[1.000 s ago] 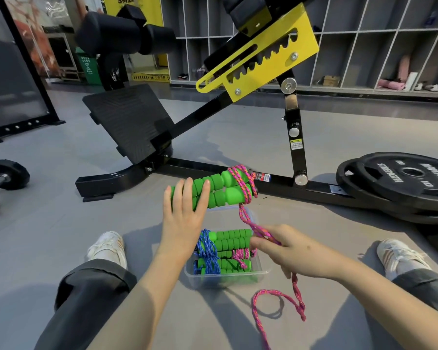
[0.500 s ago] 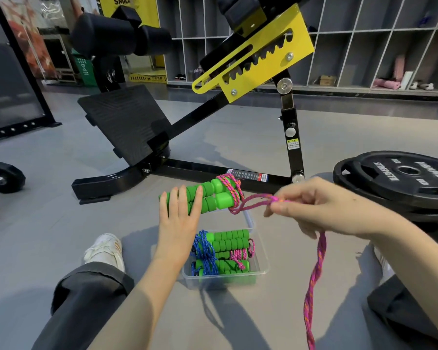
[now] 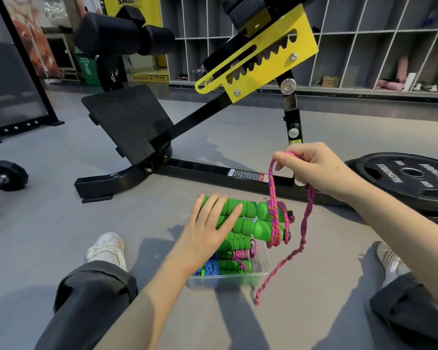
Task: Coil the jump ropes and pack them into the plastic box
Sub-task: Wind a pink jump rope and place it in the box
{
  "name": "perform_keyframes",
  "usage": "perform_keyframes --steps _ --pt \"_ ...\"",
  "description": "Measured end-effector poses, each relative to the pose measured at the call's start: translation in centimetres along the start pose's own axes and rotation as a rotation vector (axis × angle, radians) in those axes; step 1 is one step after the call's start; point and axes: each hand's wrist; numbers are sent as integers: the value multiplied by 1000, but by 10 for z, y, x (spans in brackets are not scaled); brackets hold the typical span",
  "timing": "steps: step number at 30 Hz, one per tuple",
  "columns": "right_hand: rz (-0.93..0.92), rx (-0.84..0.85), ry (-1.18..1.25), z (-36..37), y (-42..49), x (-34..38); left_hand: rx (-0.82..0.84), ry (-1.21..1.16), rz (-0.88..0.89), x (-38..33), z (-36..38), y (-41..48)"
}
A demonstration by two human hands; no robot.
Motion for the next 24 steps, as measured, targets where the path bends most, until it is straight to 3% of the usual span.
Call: perform_keyframes --steps 5,8,14,21,24 --pt "199 -36 254 9 4 -30 -125 -73 -8 -5 -9 11" --pt "306 -26 480 26 -7 -45 -148 -77 -46 -9 -15 18" --pt "450 -69 692 69 -38 -59 -162 -26 -111 -7 -18 20" --pt "447 0 623 98 -58 -32 -132 77 -226 -5 -13 19" --pt "401 33 477 99 -63 -23 -88 93 -276 -2 -12 18"
Point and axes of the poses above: each hand's wrist, its own y-axis towards the middle knuckle, its own z-axis out of the palm, x = y × z, and after that the axes turned 10 degrees about -y, right-handed
